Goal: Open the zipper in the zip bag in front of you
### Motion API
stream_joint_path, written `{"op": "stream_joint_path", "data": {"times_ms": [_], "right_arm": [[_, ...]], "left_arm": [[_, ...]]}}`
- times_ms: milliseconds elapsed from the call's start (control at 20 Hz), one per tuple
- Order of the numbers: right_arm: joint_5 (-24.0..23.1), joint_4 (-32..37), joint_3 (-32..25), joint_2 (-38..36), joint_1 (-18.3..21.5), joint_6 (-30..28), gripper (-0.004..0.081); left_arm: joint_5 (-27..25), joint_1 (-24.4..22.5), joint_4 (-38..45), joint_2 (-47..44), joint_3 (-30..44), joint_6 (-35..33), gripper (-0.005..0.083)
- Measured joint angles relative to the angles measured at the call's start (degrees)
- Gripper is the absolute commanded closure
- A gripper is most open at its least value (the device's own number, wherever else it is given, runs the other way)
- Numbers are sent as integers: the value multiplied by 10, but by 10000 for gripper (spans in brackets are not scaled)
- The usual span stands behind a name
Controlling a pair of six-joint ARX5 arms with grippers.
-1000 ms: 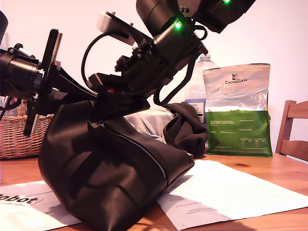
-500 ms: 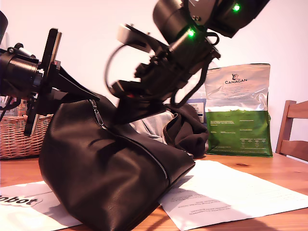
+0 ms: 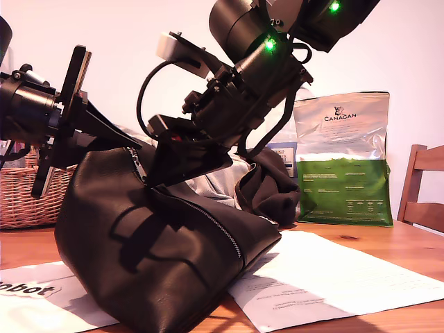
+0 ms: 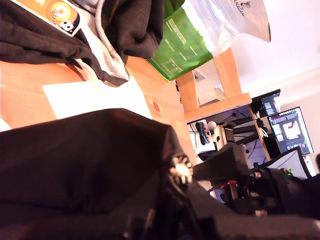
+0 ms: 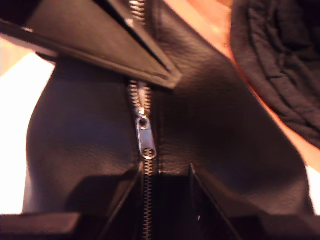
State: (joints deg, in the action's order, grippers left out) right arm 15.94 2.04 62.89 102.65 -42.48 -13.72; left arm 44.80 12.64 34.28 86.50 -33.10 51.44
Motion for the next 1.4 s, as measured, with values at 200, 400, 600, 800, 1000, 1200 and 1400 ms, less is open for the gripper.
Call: {"op": "stream_joint_path", "data": {"times_ms": [200,400,600,800,1000,1200,1400], "right_arm": [[1,14,0,0,-7,2,504],[2,11,3,0,-11,4,505],[2,17,12,0,-11,4,505],[2,23,12,0,-11,4,511],[2,23,12,0,-11,4,579],[2,16,12,0,-11,4,579],[2,10,12,0,-11,4,650]], "left_arm": [[-1,0,-2,0,0,0,797],[-2,0,-4,0,0,-4,797],[-1,0,-4,0,0,-4,797],[1,0,-4,0,0,-4,797],[2,0,-4,0,0,-4,797],[2,0,-4,0,0,-4,797],[2,0,-4,0,0,-4,797]]}}
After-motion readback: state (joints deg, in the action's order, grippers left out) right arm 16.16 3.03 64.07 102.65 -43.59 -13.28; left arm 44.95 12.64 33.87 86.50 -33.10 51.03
